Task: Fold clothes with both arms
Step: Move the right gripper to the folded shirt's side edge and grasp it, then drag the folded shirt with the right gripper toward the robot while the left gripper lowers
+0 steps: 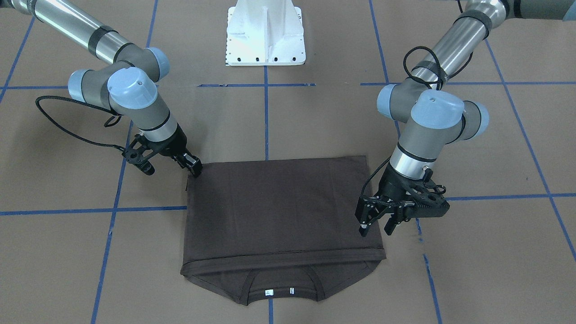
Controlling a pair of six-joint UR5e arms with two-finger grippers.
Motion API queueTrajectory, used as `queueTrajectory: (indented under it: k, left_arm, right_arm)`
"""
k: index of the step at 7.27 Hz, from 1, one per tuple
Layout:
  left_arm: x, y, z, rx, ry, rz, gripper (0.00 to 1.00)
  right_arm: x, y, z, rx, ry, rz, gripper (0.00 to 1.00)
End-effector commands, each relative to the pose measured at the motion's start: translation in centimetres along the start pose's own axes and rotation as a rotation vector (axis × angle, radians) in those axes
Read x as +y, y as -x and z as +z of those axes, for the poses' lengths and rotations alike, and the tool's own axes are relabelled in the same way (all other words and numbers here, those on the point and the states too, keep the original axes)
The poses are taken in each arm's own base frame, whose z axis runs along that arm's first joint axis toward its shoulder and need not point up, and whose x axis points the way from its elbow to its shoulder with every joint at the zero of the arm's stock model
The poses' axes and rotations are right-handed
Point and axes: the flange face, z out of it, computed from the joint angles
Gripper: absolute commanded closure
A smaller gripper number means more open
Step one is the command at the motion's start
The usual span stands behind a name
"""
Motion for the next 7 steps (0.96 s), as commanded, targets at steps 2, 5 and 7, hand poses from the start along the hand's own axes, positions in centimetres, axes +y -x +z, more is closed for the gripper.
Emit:
queueTrajectory:
  k: [2, 5, 7]
  left_arm:
    - [0.1, 0.3, 0.1, -0.005, 0.002, 0.002, 0.29]
    - [-0.1, -0.7, -0.6, 0.016, -0.004, 0.003, 0.28]
    - [0.7, -3.4, -4.1, 0.114, 0.052, -0.009, 0.2]
  right_arm:
    - [0.2, 0.2, -0.6, -0.01, 0.011, 0.004, 1.0]
    - [5.6, -9.3, -11.3, -0.067, 0.158, -0.056, 1.0]
    - [14.2, -13.4, -15.1, -0.042, 0.313, -0.093, 1.0]
